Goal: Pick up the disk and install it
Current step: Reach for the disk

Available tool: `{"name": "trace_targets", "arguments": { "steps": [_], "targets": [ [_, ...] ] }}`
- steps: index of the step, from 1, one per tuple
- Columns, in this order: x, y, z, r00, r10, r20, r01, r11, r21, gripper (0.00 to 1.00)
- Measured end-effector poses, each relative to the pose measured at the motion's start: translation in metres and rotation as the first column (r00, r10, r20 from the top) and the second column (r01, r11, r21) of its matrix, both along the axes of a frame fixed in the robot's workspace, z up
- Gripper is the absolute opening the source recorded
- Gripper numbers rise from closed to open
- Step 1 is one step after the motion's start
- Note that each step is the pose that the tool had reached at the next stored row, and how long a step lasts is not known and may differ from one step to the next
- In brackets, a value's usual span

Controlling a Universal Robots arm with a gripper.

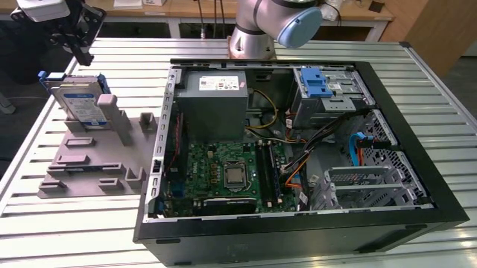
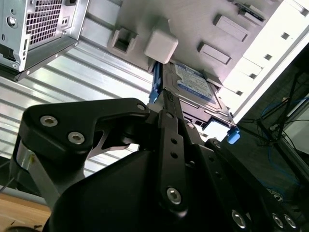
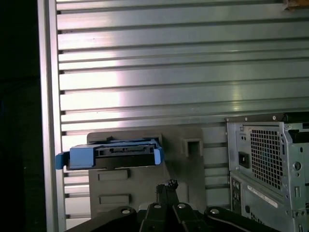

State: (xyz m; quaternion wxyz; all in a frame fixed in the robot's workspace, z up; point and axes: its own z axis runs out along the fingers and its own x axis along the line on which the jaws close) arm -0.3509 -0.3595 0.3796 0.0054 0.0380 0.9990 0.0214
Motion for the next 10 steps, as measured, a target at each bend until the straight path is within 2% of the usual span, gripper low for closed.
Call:
{"name": "trace_targets", "arguments": {
  "steps": [10],
  "targets": [
    [-0.0028, 0.0002, -0.0008, 1.0000, 0.000, -0.0009, 0.000, 1.0000, -0.0001, 0.11]
  ]
}}
